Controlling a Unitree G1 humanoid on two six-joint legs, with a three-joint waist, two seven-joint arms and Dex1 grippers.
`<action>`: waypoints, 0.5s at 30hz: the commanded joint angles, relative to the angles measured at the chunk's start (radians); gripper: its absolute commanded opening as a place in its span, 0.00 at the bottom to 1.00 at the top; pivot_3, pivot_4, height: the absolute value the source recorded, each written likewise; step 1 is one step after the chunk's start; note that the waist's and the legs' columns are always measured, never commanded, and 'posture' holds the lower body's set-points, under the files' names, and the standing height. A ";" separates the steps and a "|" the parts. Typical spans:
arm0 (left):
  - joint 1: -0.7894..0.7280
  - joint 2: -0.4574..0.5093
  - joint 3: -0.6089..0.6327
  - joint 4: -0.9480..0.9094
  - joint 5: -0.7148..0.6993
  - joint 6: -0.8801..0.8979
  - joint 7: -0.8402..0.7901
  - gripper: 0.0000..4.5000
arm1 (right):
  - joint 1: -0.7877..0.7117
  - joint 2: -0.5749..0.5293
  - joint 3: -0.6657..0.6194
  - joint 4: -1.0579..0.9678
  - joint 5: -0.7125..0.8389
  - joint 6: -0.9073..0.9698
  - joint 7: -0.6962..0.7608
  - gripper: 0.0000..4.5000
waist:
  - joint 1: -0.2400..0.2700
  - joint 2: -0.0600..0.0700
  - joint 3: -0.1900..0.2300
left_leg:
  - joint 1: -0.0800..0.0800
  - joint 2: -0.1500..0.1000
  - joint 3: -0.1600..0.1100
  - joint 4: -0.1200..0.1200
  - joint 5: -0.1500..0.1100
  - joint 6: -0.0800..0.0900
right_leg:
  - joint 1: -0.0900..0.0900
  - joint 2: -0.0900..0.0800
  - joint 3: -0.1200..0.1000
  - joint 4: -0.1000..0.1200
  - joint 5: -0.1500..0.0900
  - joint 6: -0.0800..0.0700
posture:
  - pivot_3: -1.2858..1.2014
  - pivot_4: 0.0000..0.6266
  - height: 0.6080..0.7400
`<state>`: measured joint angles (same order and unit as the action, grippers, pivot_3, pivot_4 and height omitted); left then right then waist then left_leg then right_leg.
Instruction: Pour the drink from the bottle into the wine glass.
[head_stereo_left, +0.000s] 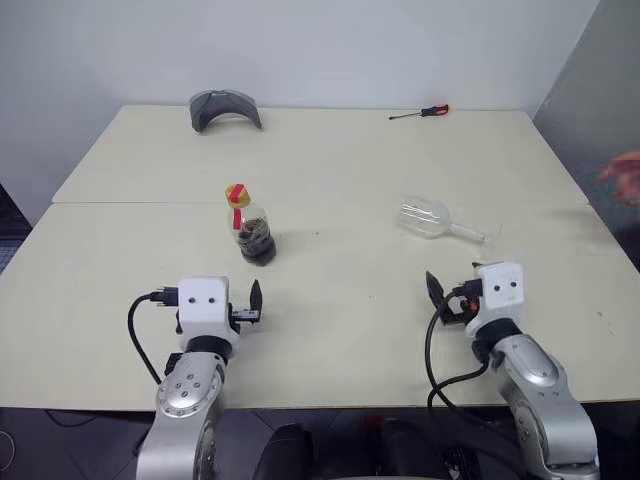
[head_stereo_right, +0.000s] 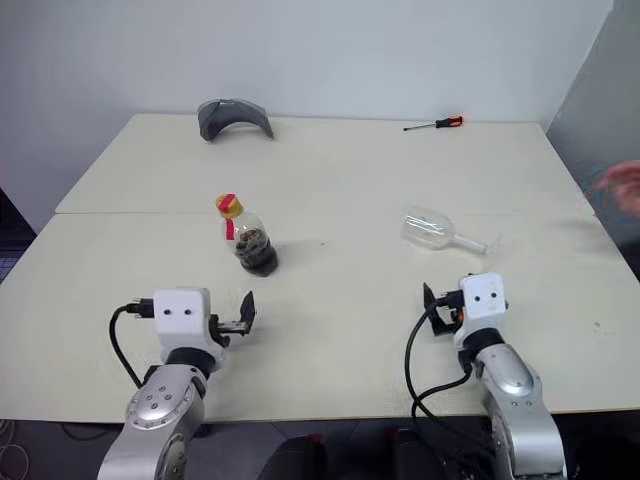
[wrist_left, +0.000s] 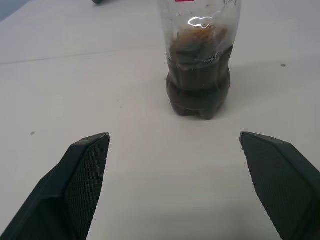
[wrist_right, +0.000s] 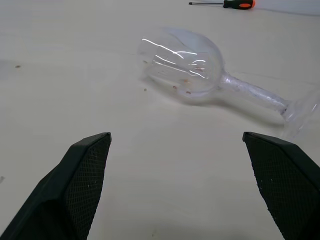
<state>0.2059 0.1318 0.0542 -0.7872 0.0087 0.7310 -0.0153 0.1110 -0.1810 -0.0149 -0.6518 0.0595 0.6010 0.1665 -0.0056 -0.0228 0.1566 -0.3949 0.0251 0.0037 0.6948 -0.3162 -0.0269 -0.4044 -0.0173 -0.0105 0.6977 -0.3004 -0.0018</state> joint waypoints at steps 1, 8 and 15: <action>0.008 0.018 -0.010 -0.066 -0.008 0.016 -0.024 0.99 | 0.006 0.002 -0.005 -0.065 -0.002 0.001 -0.017 1.00 | 0.000 0.000 0.000 | 0.000 0.000 0.000 0.000 0.000 0.000 | 0.000 0.000 0.000 0.000 0.000 0.000 | 0.52 0.24 1.00; -0.032 0.016 0.008 -0.024 -0.011 -0.010 -0.020 0.99 | 0.024 0.001 0.001 -0.070 -0.009 -0.013 -0.035 1.00 | 0.000 0.000 0.000 | 0.000 0.000 0.000 0.000 0.000 0.000 | 0.000 0.000 0.000 0.000 0.000 0.000 | 0.52 0.24 1.00; -0.021 0.013 0.008 -0.038 -0.017 -0.011 -0.023 0.99 | 0.022 -0.005 0.006 -0.064 -0.008 -0.016 -0.040 1.00 | 0.000 0.000 0.000 | 0.000 0.000 0.000 0.000 0.000 0.000 | 0.000 0.000 0.000 0.000 0.000 0.000 | 0.52 0.24 1.00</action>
<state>0.1845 0.1496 0.0547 -0.7942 -0.0030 0.7346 -0.0351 0.1391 -0.1822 -0.0071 -0.6806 0.0578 0.6040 0.1293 -0.0052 -0.0226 0.1565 -0.3947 0.0250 0.0035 0.6948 -0.3161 -0.0269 -0.4044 -0.0173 -0.0107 0.6977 -0.3004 -0.0018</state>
